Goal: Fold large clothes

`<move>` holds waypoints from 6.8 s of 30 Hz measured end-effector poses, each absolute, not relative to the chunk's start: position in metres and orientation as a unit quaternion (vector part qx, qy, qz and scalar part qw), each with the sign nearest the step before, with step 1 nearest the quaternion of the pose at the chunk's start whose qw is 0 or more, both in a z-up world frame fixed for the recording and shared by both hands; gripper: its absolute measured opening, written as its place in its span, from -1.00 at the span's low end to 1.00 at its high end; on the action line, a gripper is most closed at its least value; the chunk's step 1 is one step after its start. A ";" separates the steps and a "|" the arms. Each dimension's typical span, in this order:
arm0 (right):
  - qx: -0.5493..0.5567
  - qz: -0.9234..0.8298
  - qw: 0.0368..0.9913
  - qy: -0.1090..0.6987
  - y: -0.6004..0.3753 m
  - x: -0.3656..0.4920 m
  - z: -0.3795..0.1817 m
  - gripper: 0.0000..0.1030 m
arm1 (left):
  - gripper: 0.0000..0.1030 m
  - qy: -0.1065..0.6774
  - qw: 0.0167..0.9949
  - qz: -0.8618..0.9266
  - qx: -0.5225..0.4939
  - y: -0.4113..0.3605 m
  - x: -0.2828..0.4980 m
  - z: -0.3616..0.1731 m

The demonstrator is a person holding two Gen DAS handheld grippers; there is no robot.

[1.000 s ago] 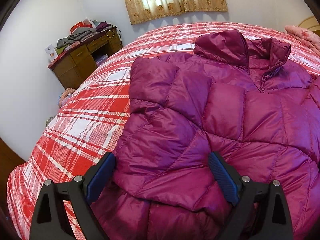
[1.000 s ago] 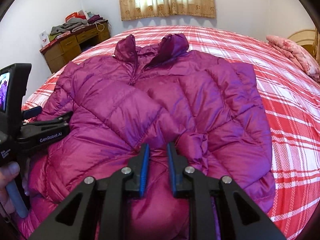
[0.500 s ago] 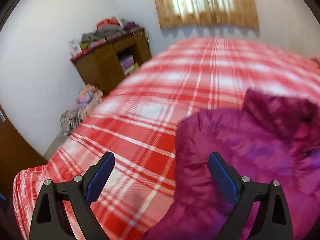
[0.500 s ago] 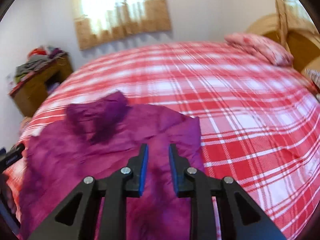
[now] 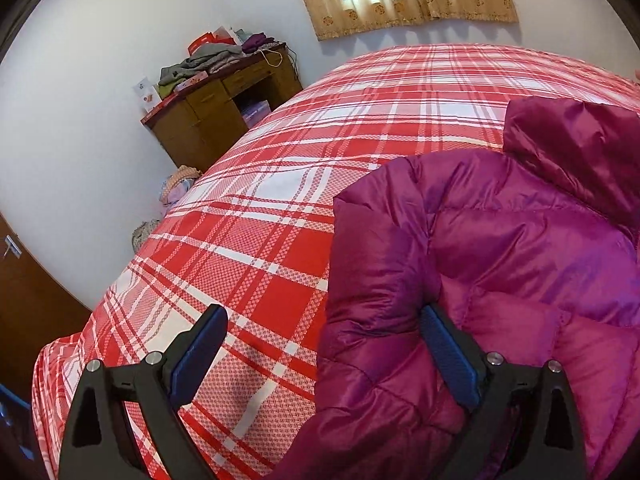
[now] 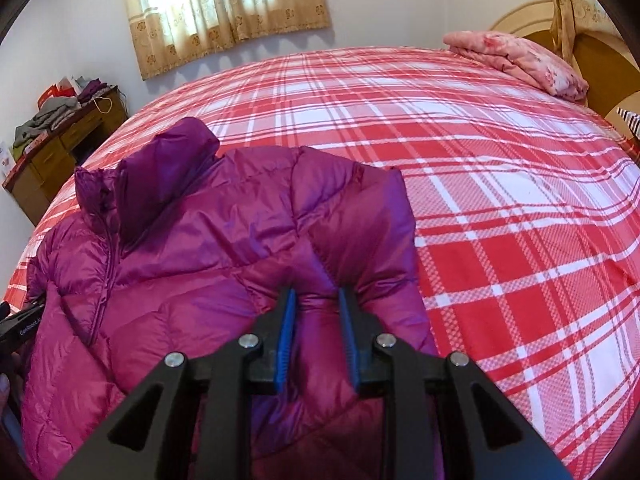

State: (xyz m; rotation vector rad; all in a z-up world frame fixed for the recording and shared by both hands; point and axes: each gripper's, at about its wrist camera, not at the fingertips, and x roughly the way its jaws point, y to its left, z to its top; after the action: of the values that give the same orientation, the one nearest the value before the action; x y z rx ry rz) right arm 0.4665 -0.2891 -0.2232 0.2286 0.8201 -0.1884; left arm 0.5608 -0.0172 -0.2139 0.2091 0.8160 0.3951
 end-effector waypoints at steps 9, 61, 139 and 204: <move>0.100 -0.096 0.907 0.399 -0.284 0.466 -0.225 -0.48 | 0.93 0.399 0.892 0.190 0.095 -0.015 0.563 -0.216; 0.092 -0.026 0.928 0.359 -0.295 0.515 -0.134 0.56 | 0.92 0.404 0.913 0.053 -0.001 -0.025 0.640 -0.107; 0.038 0.071 0.910 0.406 -0.240 0.577 -0.230 -0.35 | 0.91 0.410 0.909 -0.020 0.074 -0.091 0.642 -0.217; 0.017 0.055 0.909 0.412 -0.236 0.583 -0.234 -0.35 | 0.95 0.415 0.906 -0.010 0.088 -0.093 0.644 -0.222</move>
State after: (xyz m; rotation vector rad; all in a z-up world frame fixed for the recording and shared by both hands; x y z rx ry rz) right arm 0.5828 -0.2365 -0.2344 0.0348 0.8493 0.1136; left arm 0.6439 -0.0934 -0.2216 0.1815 0.8564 -0.0199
